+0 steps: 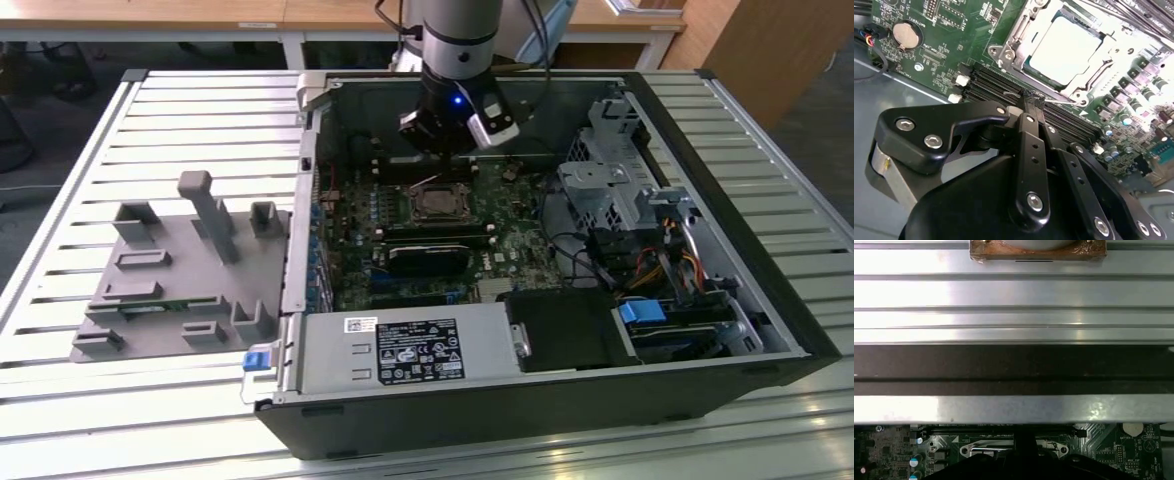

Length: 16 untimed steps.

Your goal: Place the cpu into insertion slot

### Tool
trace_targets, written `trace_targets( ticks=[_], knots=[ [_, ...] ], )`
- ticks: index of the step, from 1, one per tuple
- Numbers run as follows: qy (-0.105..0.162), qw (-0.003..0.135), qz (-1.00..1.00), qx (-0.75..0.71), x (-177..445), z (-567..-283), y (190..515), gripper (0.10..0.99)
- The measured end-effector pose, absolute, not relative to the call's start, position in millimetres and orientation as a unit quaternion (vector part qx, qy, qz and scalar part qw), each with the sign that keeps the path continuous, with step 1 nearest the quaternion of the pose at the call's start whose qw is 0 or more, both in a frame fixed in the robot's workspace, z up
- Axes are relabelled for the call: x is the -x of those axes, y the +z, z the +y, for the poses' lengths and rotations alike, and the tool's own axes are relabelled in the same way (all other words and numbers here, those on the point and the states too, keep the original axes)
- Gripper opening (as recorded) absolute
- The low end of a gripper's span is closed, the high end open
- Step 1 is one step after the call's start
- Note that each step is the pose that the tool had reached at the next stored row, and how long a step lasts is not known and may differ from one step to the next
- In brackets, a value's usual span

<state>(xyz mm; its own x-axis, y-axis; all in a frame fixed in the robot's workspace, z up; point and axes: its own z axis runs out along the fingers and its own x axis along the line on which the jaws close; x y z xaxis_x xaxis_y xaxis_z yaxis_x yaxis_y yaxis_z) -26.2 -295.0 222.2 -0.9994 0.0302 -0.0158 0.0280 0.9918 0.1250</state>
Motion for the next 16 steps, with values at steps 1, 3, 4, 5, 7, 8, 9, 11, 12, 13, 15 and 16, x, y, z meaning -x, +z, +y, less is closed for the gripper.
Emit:
trace_targets(
  ticks=[1, 3, 4, 5, 7, 8, 9, 11, 12, 13, 15, 16],
  knots=[
    [0.062, 0.009, 0.998, -0.015, 25.4, -294.9, 221.8, 0.106],
    [0.062, 0.009, 0.998, -0.015, 24.2, -294.6, 220.9, 0.106],
    [0.062, 0.009, 0.998, -0.015, 23.7, -294.4, 220.2, 0.106],
    [0.061, 0.009, 0.998, -0.015, 23.2, -294.3, 219.7, 0.106],
    [0.061, 0.008, 0.998, -0.015, 22.3, -294.0, 218.6, 0.106],
    [0.061, 0.008, 0.998, -0.015, 21.9, -293.9, 217.8, 0.106],
    [0.061, 0.008, 0.998, -0.015, 21.7, -293.6, 216.9, 0.106],
    [0.061, 0.008, 0.998, -0.015, 21.6, -293.3, 214.9, 0.106],
    [0.061, 0.008, 0.998, -0.015, 21.6, -293.1, 213.7, 0.106],
    [0.061, 0.008, 0.998, -0.015, 21.5, -292.9, 212.5, 0.106],
    [0.060, 0.008, 0.998, -0.015, 21.2, -292.4, 210.3, 0.106],
    [0.060, 0.007, 0.998, -0.015, 21.1, -292.1, 209.2, 0.106]
  ],
)
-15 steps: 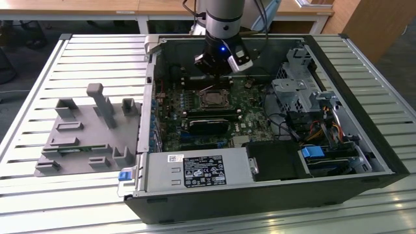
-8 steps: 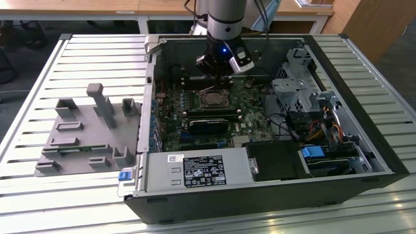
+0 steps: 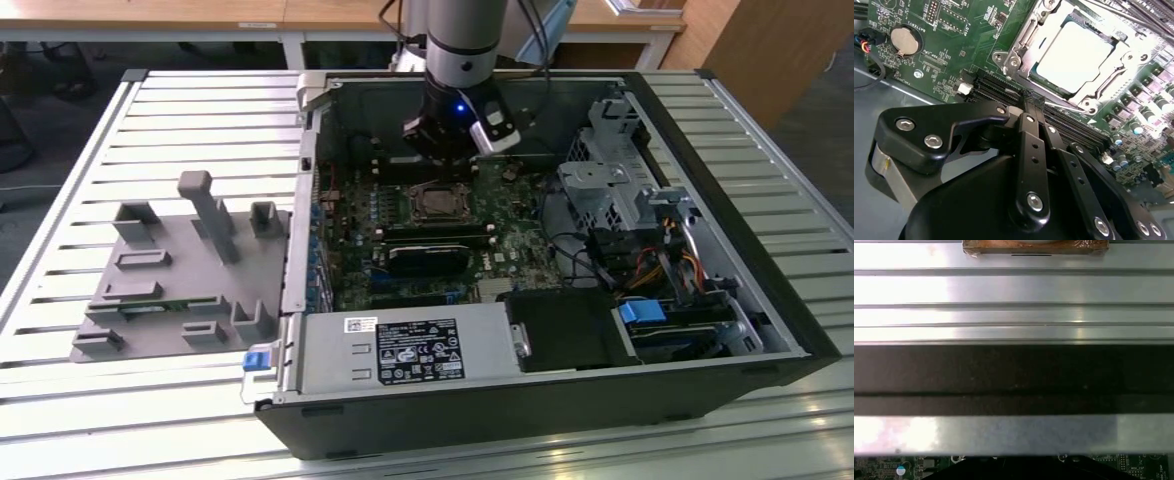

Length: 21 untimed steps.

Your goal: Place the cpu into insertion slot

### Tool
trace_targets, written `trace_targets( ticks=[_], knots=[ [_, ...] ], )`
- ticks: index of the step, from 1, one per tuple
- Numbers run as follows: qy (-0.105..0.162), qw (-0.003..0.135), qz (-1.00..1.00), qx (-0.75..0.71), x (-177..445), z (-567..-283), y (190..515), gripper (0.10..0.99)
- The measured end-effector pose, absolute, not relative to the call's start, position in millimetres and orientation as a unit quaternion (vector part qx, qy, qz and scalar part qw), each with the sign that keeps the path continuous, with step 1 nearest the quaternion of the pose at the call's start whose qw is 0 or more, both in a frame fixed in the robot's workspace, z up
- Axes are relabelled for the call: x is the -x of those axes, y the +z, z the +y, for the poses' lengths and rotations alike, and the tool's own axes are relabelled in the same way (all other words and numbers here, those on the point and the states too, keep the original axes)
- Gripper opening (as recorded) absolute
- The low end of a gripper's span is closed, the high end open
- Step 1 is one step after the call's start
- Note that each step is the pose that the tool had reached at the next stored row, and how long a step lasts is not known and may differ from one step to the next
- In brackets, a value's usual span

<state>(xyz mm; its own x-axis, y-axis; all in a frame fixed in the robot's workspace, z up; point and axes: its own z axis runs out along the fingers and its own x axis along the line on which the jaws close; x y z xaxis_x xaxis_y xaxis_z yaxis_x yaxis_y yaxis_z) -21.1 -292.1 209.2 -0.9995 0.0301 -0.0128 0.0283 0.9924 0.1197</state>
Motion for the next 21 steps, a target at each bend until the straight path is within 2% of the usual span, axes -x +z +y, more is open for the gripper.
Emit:
trace_targets(
  ticks=[21],
  knots=[
    [0.053, 0.007, 0.998, -0.015, 19.1, -290.8, 203.3, 0.106]
  ],
)
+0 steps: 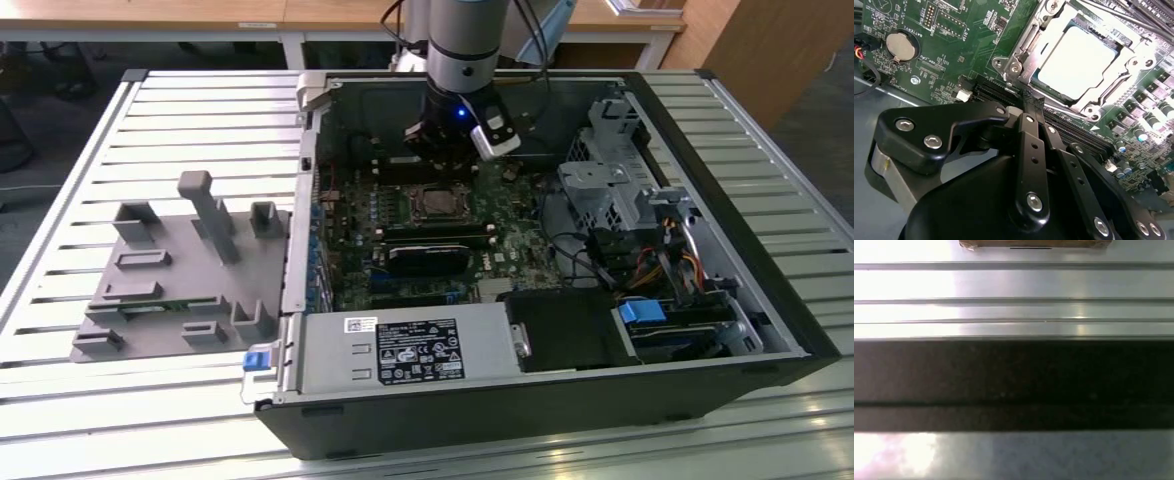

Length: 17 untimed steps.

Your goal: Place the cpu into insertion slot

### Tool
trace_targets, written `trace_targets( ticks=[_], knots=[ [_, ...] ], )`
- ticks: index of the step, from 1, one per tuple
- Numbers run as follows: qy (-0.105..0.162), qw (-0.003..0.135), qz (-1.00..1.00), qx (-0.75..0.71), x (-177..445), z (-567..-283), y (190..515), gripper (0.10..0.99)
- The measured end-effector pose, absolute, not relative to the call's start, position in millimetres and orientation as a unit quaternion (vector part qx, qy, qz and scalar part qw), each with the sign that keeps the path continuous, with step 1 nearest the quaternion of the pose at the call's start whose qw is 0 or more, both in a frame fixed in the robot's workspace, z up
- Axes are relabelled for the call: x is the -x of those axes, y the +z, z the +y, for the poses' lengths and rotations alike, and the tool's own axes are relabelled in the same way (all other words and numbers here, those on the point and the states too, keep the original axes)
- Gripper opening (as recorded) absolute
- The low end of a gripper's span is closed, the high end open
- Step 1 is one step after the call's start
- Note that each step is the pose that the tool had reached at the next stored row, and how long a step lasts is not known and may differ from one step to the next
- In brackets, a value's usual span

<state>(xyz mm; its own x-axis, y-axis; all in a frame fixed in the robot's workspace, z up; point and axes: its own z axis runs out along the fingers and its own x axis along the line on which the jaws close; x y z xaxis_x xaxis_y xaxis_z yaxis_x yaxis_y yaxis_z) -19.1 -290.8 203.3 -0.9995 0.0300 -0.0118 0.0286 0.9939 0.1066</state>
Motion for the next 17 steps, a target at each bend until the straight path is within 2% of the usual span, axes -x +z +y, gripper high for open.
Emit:
trace_targets(
  ticks=[9, 17],
  knots=[
    [0.028, 0.007, 0.999, -0.014, 19.1, -288.0, 200.7, 0.106],
    [0.024, 0.007, 1.000, -0.014, 19.1, -286.7, 198.7, 0.106]
  ],
)
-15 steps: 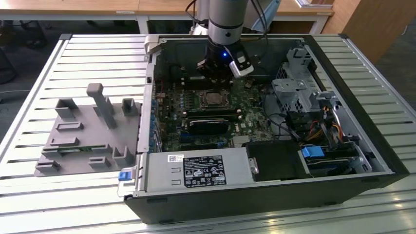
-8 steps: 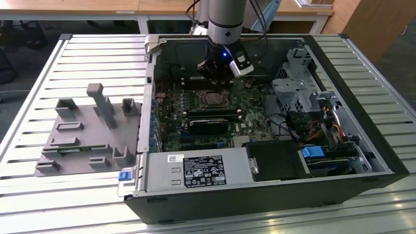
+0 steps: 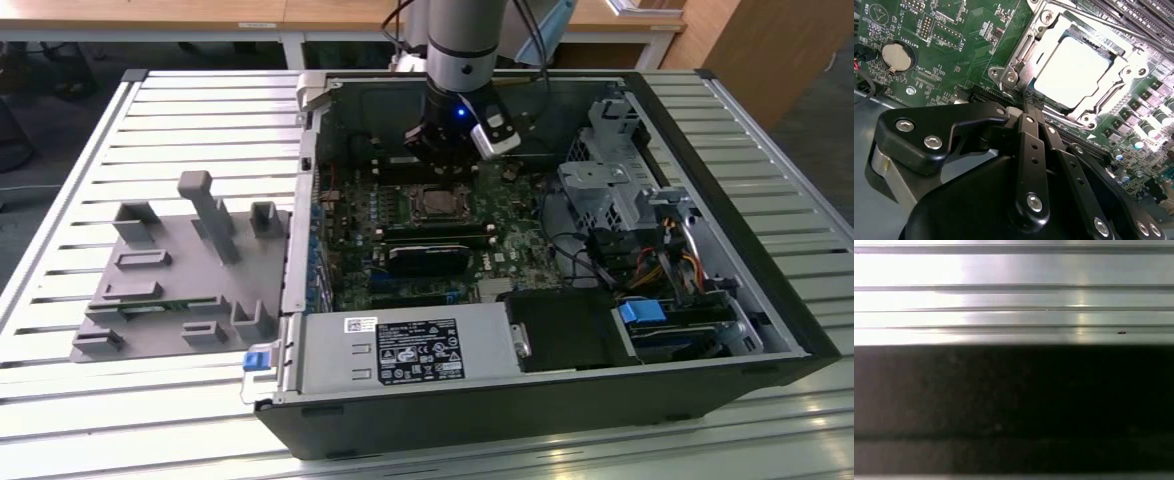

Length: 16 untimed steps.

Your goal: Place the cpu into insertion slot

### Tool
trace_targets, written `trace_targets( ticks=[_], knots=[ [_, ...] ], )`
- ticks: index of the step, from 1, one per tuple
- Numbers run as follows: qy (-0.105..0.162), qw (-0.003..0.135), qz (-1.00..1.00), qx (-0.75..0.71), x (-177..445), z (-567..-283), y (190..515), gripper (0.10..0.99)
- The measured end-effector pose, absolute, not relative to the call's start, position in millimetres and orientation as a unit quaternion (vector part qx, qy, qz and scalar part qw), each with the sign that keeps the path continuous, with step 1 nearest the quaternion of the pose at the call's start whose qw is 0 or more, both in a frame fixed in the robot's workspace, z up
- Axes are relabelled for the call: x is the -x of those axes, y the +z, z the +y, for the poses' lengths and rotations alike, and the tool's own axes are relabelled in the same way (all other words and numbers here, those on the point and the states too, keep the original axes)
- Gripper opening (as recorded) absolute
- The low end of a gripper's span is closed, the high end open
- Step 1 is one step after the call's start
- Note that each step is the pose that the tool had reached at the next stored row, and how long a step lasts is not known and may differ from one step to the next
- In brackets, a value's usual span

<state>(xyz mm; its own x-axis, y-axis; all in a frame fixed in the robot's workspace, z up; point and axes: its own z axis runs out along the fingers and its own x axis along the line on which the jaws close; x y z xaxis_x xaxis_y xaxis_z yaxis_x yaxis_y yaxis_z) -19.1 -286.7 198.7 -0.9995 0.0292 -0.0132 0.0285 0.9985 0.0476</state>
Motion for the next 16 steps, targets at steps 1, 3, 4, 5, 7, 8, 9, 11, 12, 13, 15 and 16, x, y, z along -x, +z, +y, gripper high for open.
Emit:
trace_targets(
  ticks=[1, 3, 4, 5, 7, 8, 9, 11, 12, 13, 15, 16],
  knots=[
    [0.024, 0.007, 1.000, -0.014, 19.0, -286.5, 198.4, 0.106],
    [0.024, 0.007, 1.000, -0.014, 19.0, -286.3, 197.8, 0.106],
    [0.024, 0.007, 1.000, -0.014, 19.0, -286.2, 197.7, 0.106],
    [0.024, 0.007, 1.000, -0.014, 18.9, -286.1, 197.4, 0.106],
    [0.024, 0.007, 1.000, -0.014, 18.9, -285.9, 196.8, 0.106],
    [0.024, 0.007, 1.000, -0.014, 18.8, -285.8, 196.3, 0.106],
    [0.024, 0.007, 1.000, -0.014, 18.7, -285.6, 195.9, 0.106],
    [0.024, 0.007, 1.000, -0.015, 18.6, -285.6, 195.6, 0.106],
    [0.025, 0.007, 1.000, -0.014, 18.5, -285.6, 195.6, 0.106],
    [0.026, 0.007, 1.000, -0.014, 18.5, -285.5, 195.5, 0.106],
    [0.027, 0.007, 1.000, -0.014, 18.5, -285.5, 195.9, 0.106],
    [0.027, 0.008, 0.999, -0.014, 18.4, -285.3, 196.6, 0.106]
  ],
)
